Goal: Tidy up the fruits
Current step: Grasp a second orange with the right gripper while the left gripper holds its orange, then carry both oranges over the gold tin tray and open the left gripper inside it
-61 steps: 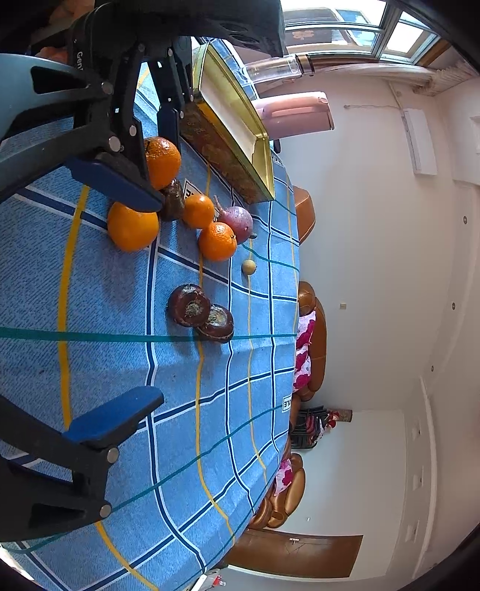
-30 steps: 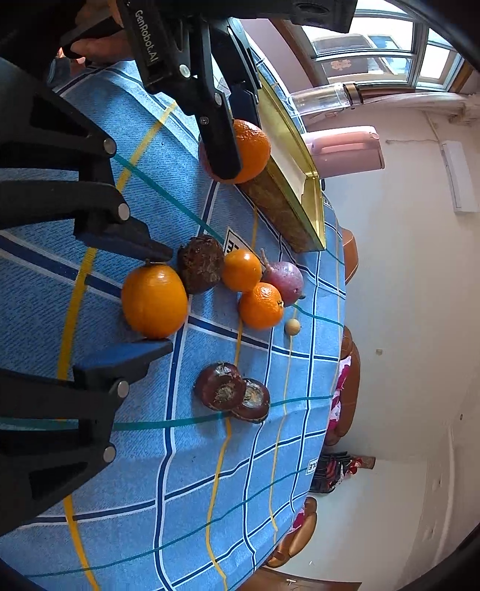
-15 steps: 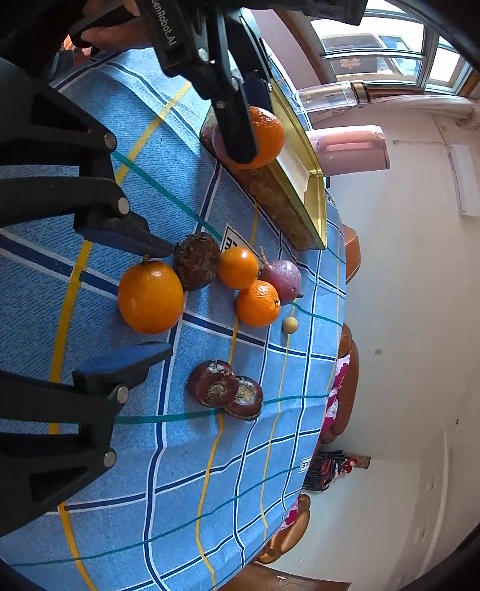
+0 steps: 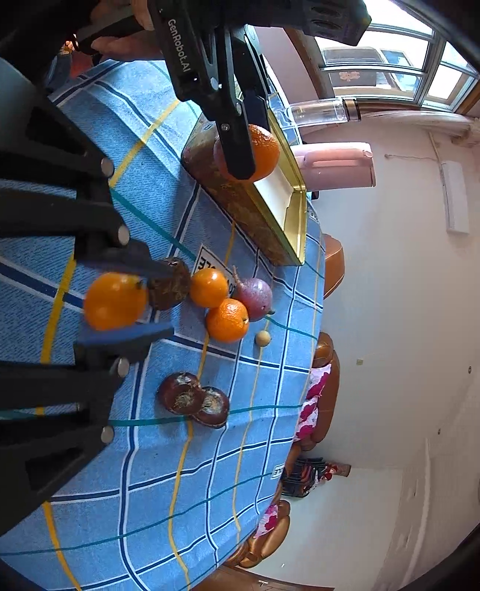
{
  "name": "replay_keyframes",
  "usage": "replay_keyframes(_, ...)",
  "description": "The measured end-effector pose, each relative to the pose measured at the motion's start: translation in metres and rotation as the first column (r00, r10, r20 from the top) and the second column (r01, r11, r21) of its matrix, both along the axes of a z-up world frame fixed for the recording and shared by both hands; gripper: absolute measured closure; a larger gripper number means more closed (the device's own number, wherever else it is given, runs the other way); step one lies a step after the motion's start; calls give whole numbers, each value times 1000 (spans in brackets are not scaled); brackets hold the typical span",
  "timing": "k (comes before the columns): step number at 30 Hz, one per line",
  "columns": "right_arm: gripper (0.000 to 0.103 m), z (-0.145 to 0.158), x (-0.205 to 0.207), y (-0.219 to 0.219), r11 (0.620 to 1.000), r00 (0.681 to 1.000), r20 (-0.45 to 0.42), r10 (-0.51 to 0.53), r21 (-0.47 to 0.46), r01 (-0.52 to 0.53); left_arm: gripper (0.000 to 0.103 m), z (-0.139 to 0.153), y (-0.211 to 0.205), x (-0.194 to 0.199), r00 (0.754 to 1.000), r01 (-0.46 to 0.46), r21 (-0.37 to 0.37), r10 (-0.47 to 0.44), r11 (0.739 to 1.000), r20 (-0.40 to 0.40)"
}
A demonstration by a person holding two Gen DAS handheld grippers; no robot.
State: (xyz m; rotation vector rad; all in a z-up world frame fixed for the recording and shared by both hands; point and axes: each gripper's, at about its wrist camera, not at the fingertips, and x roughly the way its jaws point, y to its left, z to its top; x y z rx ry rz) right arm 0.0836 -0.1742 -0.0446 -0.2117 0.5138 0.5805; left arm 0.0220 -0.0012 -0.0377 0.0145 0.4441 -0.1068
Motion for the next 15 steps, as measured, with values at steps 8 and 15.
replay_keyframes(8,80,-5,5,7,1000,1000,-8,-6,-22,6,54,1,15,1,1000,-31,-15,31,999,2)
replay_keyframes(15,39,-11,6,-15,998,998,-25,-64,-2,64,54,-2,15,2,1000,-22,-19,22,1000,-8)
